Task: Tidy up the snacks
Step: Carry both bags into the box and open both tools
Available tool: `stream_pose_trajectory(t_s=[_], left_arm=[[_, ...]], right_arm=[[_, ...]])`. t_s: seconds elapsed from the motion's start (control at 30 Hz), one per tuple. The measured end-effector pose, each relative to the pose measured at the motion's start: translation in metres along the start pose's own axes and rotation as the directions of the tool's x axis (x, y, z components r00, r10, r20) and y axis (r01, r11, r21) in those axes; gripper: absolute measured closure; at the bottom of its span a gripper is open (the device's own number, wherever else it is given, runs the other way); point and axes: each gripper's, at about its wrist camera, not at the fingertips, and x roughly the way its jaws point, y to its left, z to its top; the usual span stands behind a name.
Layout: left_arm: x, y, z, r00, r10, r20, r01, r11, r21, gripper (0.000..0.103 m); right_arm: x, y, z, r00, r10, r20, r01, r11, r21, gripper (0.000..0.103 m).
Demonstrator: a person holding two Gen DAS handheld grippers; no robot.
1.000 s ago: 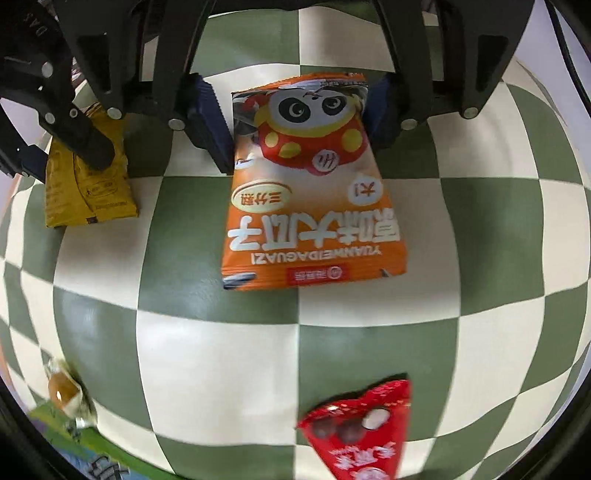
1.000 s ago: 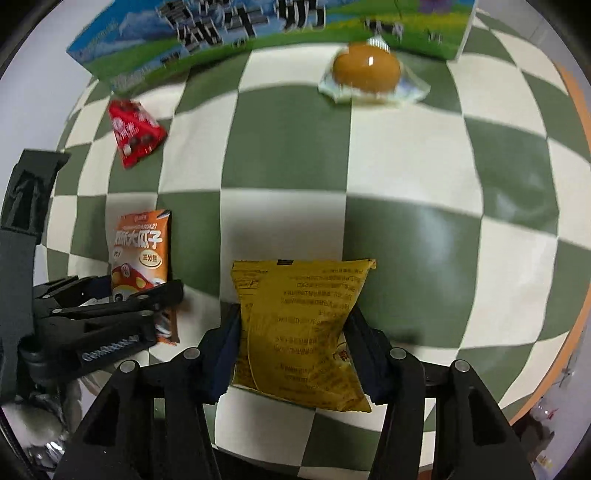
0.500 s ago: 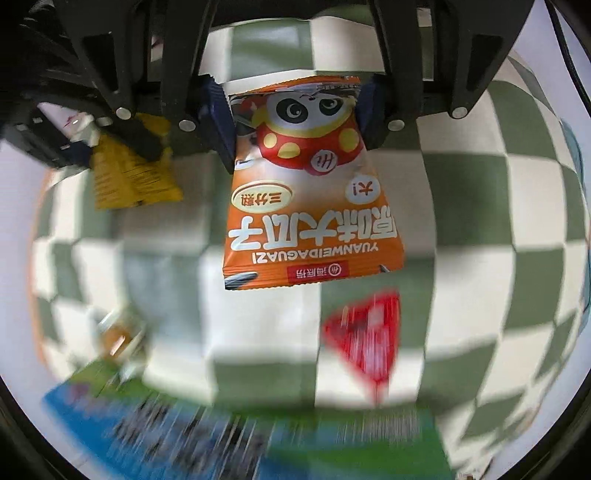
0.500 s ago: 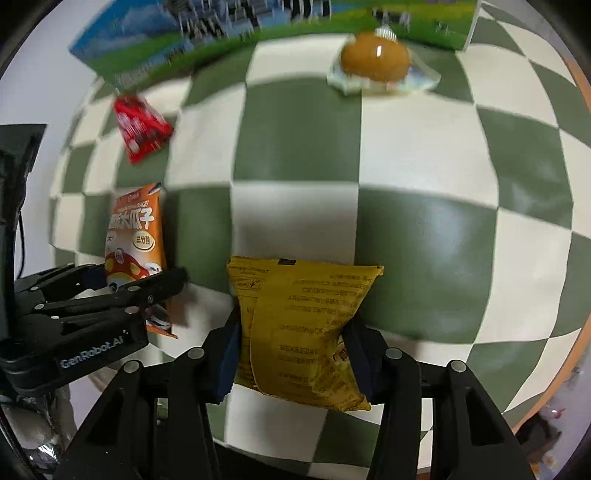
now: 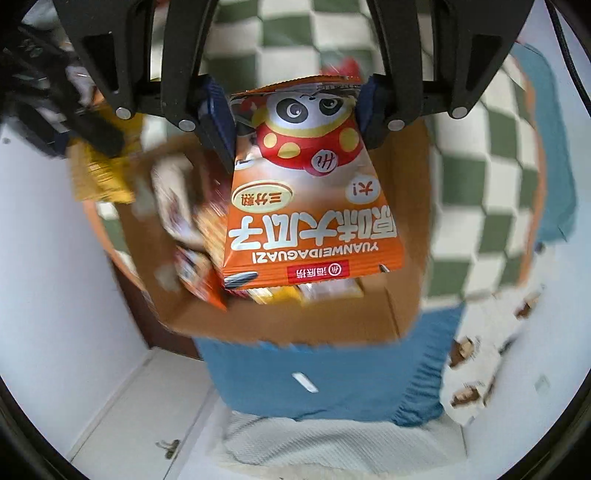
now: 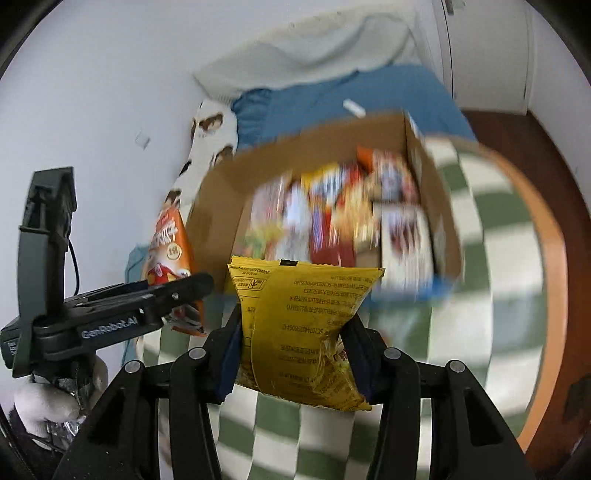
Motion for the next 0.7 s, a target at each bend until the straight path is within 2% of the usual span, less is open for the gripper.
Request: stream_pose_trajectory(t_s=[0.1, 0.17, 0.27, 0.37, 0.47, 0.5, 0.53, 0.6, 0.7], left_arm=[[0.033, 0.012, 0.041, 0.991, 0.129, -0.022, -0.128, 0.991, 0.034, 0.05], [0.055, 0.023, 0.061, 0.982, 0.18, -0.059, -0.178, 0.983, 0.034, 0.05], [0.081, 0.035, 0.084, 0.97, 0.214, -0.114, -0.212, 0.977, 0.03, 0.049], [0.096, 0.037, 0.091, 0.957, 0.258, -0.134, -0.252, 0.966, 0.058, 0.048], [0.117, 0.041, 0.092, 0.954, 0.218, -0.204, -0.216, 0.976, 0.034, 0.048], [0.121, 0.044, 0.093, 0.96, 0.193, -0.202, -0.195, 0.981, 0.01, 0.044], [0.123, 0.045, 0.095, 0.963, 0.18, -0.202, -0.184, 0.983, -0.001, 0.04], [0.125, 0.045, 0.096, 0.967, 0.164, -0.196, -0.169, 0.986, -0.009, 0.014], [0.126, 0.043, 0.094, 0.969, 0.147, -0.199, -0.154, 0.988, -0.022, 0.008]], right_arm=[[0.019, -0.001, 0.04, 0.999, -0.043, -0.009, 0.043, 0.999, -0.016, 0.05], [0.044, -0.003, 0.073, 0.997, -0.075, -0.034, 0.074, 0.997, -0.021, 0.05], [0.083, -0.007, 0.102, 0.99, -0.107, -0.095, 0.105, 0.994, -0.024, 0.05], [0.12, -0.009, 0.118, 0.979, -0.139, -0.152, 0.134, 0.99, -0.045, 0.05], [0.151, -0.018, 0.125, 0.966, -0.151, -0.21, 0.148, 0.988, -0.03, 0.048], [0.161, -0.023, 0.127, 0.96, -0.151, -0.235, 0.151, 0.988, -0.021, 0.041], [0.17, -0.028, 0.128, 0.95, -0.157, -0.271, 0.161, 0.987, -0.005, 0.022], [0.182, -0.036, 0.13, 0.94, -0.157, -0.304, 0.168, 0.986, 0.01, 0.005], [0.187, -0.037, 0.126, 0.928, -0.195, -0.318, 0.198, 0.98, -0.024, 0.005]])
